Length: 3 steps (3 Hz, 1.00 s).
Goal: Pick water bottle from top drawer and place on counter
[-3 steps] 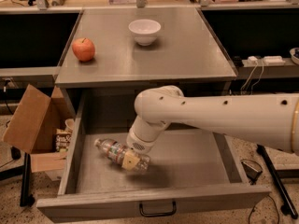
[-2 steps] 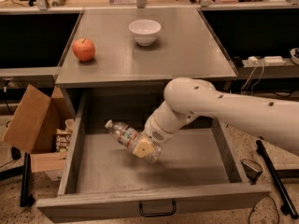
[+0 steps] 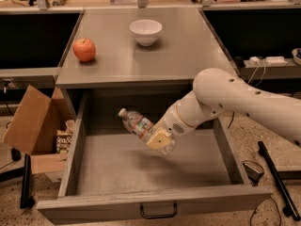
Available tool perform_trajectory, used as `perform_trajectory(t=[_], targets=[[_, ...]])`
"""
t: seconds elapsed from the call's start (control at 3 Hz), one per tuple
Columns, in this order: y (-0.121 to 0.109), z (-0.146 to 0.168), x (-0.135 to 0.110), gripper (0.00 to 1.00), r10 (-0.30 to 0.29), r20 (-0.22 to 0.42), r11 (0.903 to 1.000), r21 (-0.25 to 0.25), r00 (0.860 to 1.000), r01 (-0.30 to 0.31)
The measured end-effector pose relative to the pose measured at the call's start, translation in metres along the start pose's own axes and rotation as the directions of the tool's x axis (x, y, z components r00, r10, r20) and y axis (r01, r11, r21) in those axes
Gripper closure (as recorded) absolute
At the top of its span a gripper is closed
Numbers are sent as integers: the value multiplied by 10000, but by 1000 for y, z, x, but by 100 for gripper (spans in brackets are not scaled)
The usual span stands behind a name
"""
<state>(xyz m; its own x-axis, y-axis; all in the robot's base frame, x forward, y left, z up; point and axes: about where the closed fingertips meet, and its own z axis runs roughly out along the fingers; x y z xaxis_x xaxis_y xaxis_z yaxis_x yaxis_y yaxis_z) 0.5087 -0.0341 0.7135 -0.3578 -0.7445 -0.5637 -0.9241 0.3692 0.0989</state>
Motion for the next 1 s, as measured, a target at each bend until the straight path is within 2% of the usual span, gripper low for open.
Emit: perform_trajectory(t=[0.33, 0.67, 1.0], targets=[[-24, -25, -9, 100, -80, 203, 9960, 894, 9998, 62], [-57, -69, -31, 100, -399, 483, 9778, 2074, 9980, 290], [-91, -118, -63, 100, -742, 895, 9494, 3111, 9932, 429]])
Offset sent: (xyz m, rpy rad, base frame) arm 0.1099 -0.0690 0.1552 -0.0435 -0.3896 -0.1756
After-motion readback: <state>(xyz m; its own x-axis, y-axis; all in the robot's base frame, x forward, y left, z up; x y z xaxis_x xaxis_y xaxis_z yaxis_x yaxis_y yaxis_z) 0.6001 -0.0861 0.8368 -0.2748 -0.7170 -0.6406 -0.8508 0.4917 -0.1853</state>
